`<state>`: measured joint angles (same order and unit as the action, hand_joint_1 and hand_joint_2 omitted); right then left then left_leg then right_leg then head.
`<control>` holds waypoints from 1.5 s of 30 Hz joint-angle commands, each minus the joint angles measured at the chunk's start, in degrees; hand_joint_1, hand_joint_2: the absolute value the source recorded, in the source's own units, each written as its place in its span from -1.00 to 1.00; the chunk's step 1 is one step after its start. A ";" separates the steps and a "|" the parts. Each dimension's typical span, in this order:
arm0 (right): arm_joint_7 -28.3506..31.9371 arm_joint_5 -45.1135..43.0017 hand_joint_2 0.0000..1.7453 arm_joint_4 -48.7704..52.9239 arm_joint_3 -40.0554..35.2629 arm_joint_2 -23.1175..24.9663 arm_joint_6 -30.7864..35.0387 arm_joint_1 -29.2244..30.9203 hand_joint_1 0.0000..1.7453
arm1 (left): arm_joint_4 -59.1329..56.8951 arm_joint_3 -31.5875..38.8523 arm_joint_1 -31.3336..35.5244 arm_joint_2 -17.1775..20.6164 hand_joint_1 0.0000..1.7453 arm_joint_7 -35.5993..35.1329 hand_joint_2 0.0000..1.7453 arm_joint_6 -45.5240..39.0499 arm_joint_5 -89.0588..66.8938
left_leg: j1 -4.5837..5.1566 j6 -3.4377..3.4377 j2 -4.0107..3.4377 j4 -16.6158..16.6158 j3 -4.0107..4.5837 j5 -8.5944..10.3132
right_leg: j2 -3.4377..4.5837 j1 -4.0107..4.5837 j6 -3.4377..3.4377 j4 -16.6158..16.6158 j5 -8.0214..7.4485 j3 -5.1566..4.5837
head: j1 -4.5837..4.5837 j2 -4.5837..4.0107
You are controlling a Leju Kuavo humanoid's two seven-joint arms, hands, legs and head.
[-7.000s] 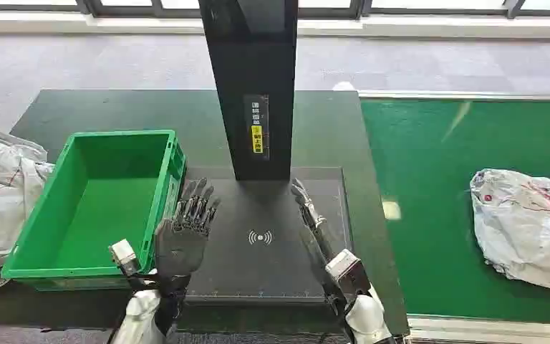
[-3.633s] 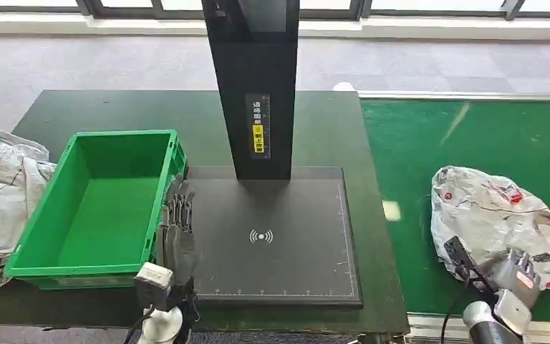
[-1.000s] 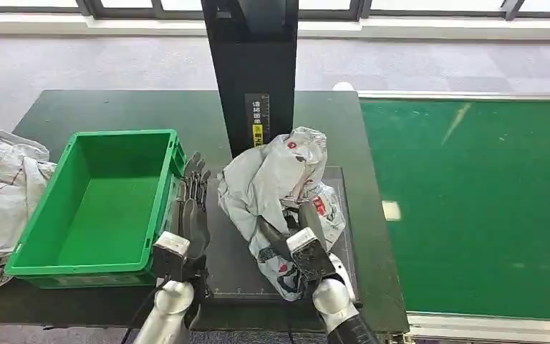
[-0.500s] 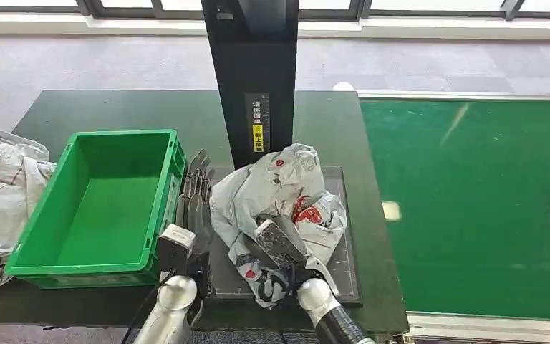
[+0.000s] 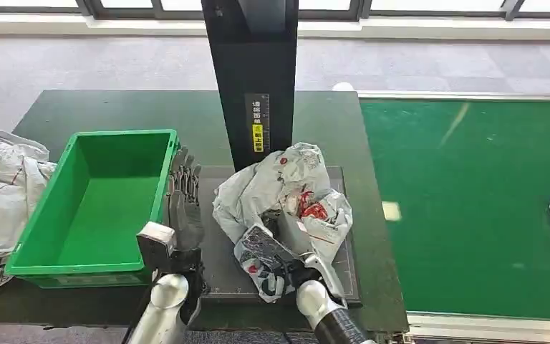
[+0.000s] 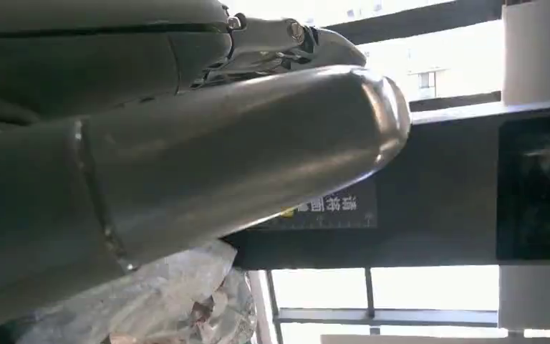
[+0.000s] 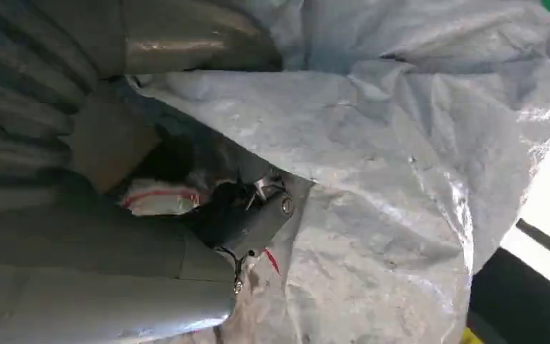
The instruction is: Moved the parcel from conveyor to table for the left to box.
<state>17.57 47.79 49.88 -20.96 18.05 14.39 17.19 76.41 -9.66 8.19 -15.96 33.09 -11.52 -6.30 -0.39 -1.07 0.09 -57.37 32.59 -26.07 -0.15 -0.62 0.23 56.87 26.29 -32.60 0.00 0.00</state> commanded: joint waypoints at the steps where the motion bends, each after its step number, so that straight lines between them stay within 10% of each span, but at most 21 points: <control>1: 2.08 4.81 -1.00 23.63 -2.30 -4.29 2.52 -12.41 -1.00 | 1.39 2.64 -4.58 -0.70 -1.00 1.09 -1.00 -0.18 0.12 | 0.00 0.03 0.12 0.10 -0.09 -0.02 | -0.11 0.01 0.00 -0.12 0.05 0.14 | 0.00 0.00; 26: 7.12 5.28 -1.00 31.70 -3.20 -5.54 0.25 -12.05 -1.00 | 2.72 4.28 -4.95 -1.52 -1.00 -1.92 -1.00 -8.18 -3.31 | 0.01 0.05 -0.02 0.09 0.03 -0.04 | 0.03 0.00 0.00 -0.11 0.01 0.02 | 0.00 0.00; 28: 14.03 -4.71 -1.00 37.42 -1.13 -4.16 4.52 -13.95 -1.00 | 1.79 1.81 -4.46 -0.94 -1.00 0.74 -1.00 -11.14 -7.28 | 0.01 0.05 -0.01 0.11 0.04 -0.02 | 0.01 0.00 0.00 -0.12 0.00 0.01 | 0.00 0.00; 29: 15.76 -8.03 1.00 40.89 -0.59 -4.75 4.84 -15.06 -1.00 | 0.75 -0.06 -4.15 -0.56 -1.00 2.12 -1.00 -12.28 -10.25 | 0.00 0.04 0.02 0.06 0.07 -0.02 | -0.01 0.00 0.00 -0.08 0.00 0.00 | 0.00 0.00; 33: 21.99 -17.60 1.00 54.50 3.25 -6.67 7.08 -23.96 -1.00 | -6.84 -9.82 -2.54 2.61 -1.00 -2.93 -1.00 -6.01 -28.78 | 0.05 0.05 0.57 0.08 0.14 0.06 | -0.56 -0.04 0.02 -0.11 0.11 0.03 | 0.00 0.00; 34: 22.43 -18.58 1.00 56.55 2.32 -7.87 7.91 -24.88 -1.00 | -8.19 -10.85 -2.20 2.97 -1.00 -4.61 1.00 -8.21 -33.70 | 0.05 0.07 0.59 0.13 0.10 0.06 | -0.58 -0.04 0.02 -0.17 0.11 0.11 | 0.00 0.00; 45: 22.43 -24.08 1.00 56.53 3.67 -9.13 4.10 -20.37 -1.00 | -16.52 -14.48 1.16 2.44 -1.00 -15.09 1.00 -9.75 -55.12 | 0.07 0.12 -0.02 0.04 0.08 -0.10 | -0.02 -0.04 0.01 -0.14 -0.02 -0.06 | 0.00 0.00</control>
<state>40.11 26.19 104.13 -20.74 11.41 23.15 -6.02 71.39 -17.96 5.67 -14.71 24.86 -21.57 -49.38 -0.34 -0.98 -0.01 -57.39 32.73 -26.22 -0.12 -0.65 0.25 56.79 26.30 -32.75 0.00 0.00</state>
